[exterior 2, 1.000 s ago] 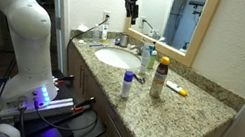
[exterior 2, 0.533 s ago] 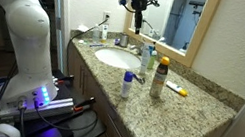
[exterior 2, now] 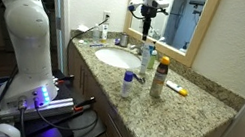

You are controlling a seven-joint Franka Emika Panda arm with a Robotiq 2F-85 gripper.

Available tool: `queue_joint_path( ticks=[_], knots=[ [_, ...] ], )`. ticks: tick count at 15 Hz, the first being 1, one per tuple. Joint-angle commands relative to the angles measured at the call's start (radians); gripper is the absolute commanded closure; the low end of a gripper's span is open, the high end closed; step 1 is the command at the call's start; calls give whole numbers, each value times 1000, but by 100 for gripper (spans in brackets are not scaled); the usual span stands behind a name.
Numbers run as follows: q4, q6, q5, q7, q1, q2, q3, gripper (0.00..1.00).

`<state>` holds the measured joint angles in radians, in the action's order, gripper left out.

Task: Move the white and blue tube to the left side of the countertop

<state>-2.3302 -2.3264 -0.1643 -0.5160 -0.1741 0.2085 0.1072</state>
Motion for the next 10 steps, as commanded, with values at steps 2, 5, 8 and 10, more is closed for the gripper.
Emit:
queue_joint_path(
  ticks=[2, 5, 8, 10],
  knots=[
    [-2, -126, 76, -133, -18, -127, -9, 0],
    [-4, -108, 62, -126, 2, -114, 5, 0],
    [-4, -107, 79, -135, 1, -111, 3, 26],
    [-8, -113, 84, -132, 0, -113, 3, 40]
  ],
)
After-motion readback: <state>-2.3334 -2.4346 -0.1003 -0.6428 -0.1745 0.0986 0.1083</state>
